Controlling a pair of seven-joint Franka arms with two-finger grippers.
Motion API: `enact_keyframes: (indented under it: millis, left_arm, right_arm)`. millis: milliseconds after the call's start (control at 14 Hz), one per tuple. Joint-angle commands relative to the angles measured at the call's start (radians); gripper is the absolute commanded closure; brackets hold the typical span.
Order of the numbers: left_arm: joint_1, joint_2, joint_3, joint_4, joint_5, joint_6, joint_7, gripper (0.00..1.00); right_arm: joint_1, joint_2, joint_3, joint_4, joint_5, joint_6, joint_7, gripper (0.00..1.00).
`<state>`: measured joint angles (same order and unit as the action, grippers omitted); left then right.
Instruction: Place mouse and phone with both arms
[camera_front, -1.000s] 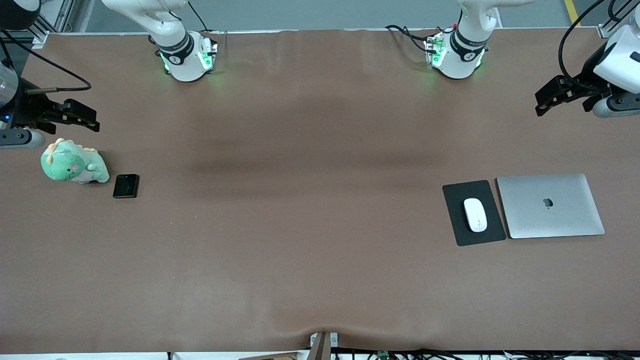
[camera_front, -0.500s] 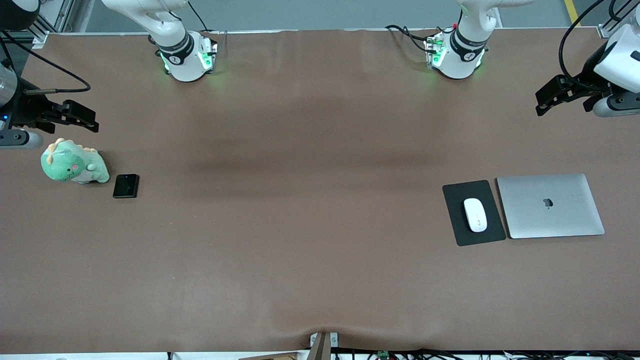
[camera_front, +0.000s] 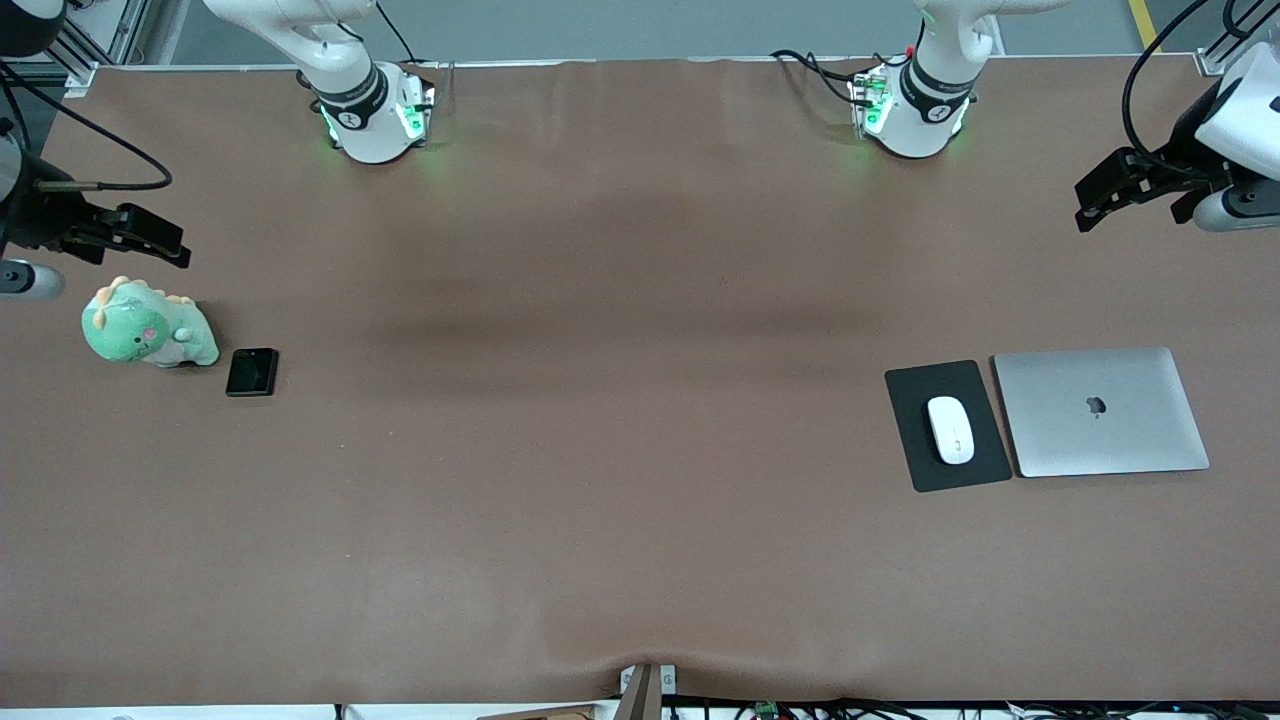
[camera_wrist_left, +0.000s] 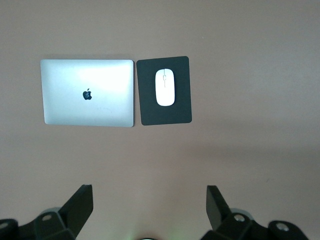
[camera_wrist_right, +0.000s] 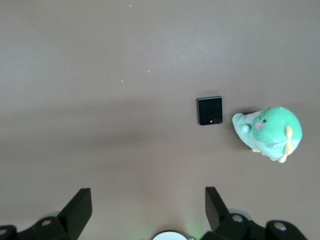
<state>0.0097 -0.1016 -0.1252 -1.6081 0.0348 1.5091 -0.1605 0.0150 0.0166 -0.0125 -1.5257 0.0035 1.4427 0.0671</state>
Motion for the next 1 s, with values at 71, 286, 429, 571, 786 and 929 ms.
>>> enact_keyframes:
  millis: [71,286,429,571,786,929]
  left_arm:
    - [0.001,0.011,-0.004,0.025,-0.006,-0.015,0.016,0.0]
    - [0.004,0.011,-0.004,0.025,-0.018,-0.021,0.021,0.0]
    - [0.003,0.011,-0.004,0.025,-0.021,-0.024,0.032,0.0]
    - [0.003,0.011,-0.005,0.025,-0.023,-0.024,0.035,0.0]
    - [0.004,0.011,-0.004,0.025,-0.035,-0.024,0.035,0.0]
    - [0.009,0.011,-0.004,0.025,-0.049,-0.026,0.035,0.0]
  right_arm:
    - [-0.006,0.014,0.006,0.064,-0.005,-0.025,0.008,0.0]
    - [-0.027,0.017,0.005,0.068,-0.005,-0.041,0.008,0.0]
    - [-0.033,0.019,0.005,0.068,0.007,-0.036,0.008,0.0]
    - [-0.024,0.02,0.006,0.068,0.012,-0.028,0.008,0.0]
    - [-0.026,0.031,0.008,0.07,0.006,-0.028,0.011,0.0]
    - [-0.035,0.029,0.005,0.071,0.006,-0.03,0.011,0.0]
